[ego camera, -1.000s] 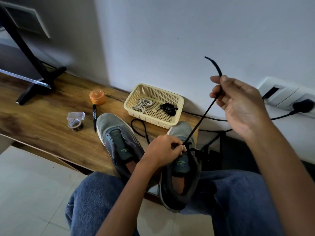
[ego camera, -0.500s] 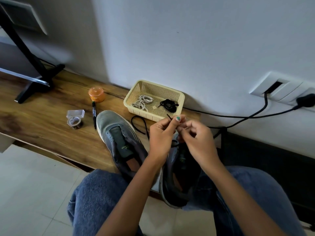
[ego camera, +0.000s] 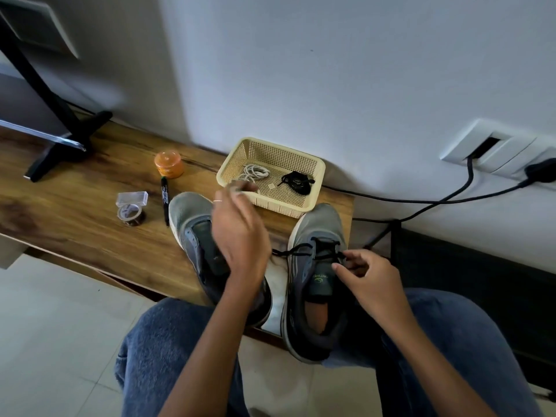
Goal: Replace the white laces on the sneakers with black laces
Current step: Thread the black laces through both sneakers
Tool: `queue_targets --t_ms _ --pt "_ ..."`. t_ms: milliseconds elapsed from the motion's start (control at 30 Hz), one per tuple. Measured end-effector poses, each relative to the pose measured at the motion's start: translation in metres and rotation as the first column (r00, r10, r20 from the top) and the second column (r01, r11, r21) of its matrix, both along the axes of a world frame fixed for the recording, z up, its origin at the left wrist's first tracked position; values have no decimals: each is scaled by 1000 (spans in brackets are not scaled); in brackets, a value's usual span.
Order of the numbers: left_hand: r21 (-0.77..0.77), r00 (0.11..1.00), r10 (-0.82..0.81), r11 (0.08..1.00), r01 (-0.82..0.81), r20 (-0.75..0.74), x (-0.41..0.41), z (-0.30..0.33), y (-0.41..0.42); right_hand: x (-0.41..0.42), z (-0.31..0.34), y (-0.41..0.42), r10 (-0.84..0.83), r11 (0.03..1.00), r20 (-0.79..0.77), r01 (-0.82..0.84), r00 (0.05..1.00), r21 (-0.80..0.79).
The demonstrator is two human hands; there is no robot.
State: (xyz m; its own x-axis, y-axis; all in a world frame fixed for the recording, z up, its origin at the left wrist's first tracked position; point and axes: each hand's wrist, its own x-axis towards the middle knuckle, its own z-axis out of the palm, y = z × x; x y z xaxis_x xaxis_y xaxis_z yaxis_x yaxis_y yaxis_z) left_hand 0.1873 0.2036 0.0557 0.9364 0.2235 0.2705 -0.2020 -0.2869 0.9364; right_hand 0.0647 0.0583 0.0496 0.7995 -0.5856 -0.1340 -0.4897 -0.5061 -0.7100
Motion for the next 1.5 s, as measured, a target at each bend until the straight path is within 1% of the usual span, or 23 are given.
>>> queue_targets --t_ms 33,67,133,200,233,300,400,467,567,667,767,1067,1133,1167,1233,1367,1433,1500 --pt "84 990 -135 987 138 -42 -4 -2 -7 -1 -1 -1 -28 1000 18 28 999 10" --pt "130 960 -268 952 278 -84 -7 -5 -13 -1 -1 -2 -54 998 32 53 998 23" --pt "161 850 -504 836 525 -153 -13 -8 -19 -2 -3 -4 -83 995 50 79 995 64" --pt "248 752 -621 710 659 -219 -18 -9 -22 -3 -7 -5 -121 982 72 109 990 153" --pt "304 727 -642 662 685 -244 -21 -8 -23 -3 -9 -6 -153 968 82 132 985 215" --pt "403 715 -643 597 693 -275 -25 -9 -25 -2 -12 -7 -220 926 97 176 971 333" --pt "498 730 -620 555 667 -287 -28 -12 -27 -3 -12 -7 -313 855 106 231 944 463" --pt "517 746 -605 561 647 -277 -29 -14 -29 -5 -12 -9 -369 801 89 269 925 534" --pt "493 762 -573 590 640 -303 -32 -19 -34 -6 -13 -12 -433 711 50 307 900 633" --pt "461 768 -525 615 640 -365 -36 -22 -41 -5 -12 -13 -462 657 23 324 887 681" --pt "447 770 -500 627 638 -397 -40 -25 -46 -5 -11 -14 -480 619 14 328 877 713" --pt "441 738 -509 593 674 -444 -37 -31 -49 -4 -11 -14 -514 567 28 315 857 761" --pt "451 741 -508 588 671 -440 -38 -32 -50 -5 -12 -14 -510 583 42 309 859 752" --pt "458 746 -504 589 666 -436 -38 -33 -51 -5 -12 -14 -502 606 56 304 863 735" --pt "479 758 -497 587 652 -423 -40 -34 -52 -6 -14 -14 -465 688 93 293 880 664" --pt "518 774 -493 576 632 -397 -42 -38 -54 -5 -16 -11 -371 843 137 271 918 465" --pt "518 771 -490 572 636 -406 -42 -39 -54 -6 -17 -10 -281 925 169 220 945 310" --pt "512 769 -488 573 639 -413 -42 -39 -54 -8 -16 -8 -162 981 205 134 965 142"
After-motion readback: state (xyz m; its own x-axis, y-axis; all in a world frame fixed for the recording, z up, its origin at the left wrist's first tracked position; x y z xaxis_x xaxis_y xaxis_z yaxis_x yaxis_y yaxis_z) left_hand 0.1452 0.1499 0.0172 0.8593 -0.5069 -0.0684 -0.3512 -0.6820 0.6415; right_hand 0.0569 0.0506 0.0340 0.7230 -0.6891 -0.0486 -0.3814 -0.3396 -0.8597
